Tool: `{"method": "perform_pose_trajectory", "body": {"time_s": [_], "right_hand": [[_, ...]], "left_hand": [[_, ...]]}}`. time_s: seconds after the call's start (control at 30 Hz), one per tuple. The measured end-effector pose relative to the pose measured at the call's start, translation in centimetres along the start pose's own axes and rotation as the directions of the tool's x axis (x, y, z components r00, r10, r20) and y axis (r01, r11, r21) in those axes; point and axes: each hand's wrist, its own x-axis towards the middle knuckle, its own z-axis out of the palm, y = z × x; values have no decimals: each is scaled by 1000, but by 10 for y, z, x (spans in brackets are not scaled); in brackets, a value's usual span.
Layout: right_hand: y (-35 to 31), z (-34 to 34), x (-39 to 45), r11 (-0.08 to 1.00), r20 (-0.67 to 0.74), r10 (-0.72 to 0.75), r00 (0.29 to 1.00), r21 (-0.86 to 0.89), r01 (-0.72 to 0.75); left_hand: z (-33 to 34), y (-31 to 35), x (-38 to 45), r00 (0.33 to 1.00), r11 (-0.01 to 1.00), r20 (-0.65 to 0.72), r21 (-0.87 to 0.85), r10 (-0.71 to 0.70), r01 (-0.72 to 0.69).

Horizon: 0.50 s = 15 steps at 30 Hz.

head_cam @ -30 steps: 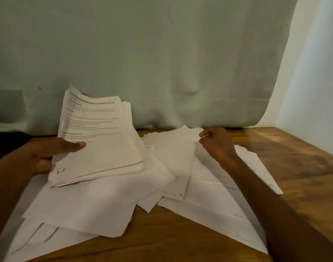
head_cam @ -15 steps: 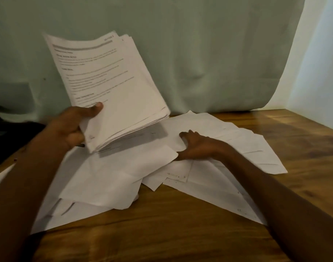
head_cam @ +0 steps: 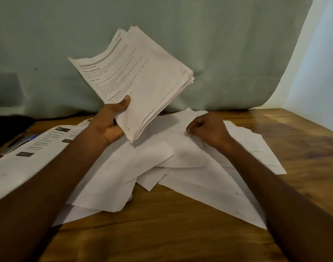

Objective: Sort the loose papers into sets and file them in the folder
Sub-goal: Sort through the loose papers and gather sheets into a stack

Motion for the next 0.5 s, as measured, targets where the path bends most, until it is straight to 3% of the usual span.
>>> {"method": "perform_pose_trajectory", "body": {"time_s": [0.1, 0.2, 0.33, 0.5], "right_hand": [[6, -11, 2, 992, -56, 97, 994, 83, -93], [2, -12, -2, 968, -59, 133, 989, -208, -142], [-20, -14, -18, 868, 134, 247, 960, -471, -158], [-32, 3, -28, 871, 187, 225, 956, -478, -111]], "left_hand": [[-16, 5, 0, 999, 999, 27, 35, 31, -32], [-18, 11, -2, 998, 996, 6, 64, 65, -65], [-15, 12, -3, 998, 996, 1, 60, 61, -61], [-14, 6, -4, 998, 995, 24, 82, 55, -56]]}}
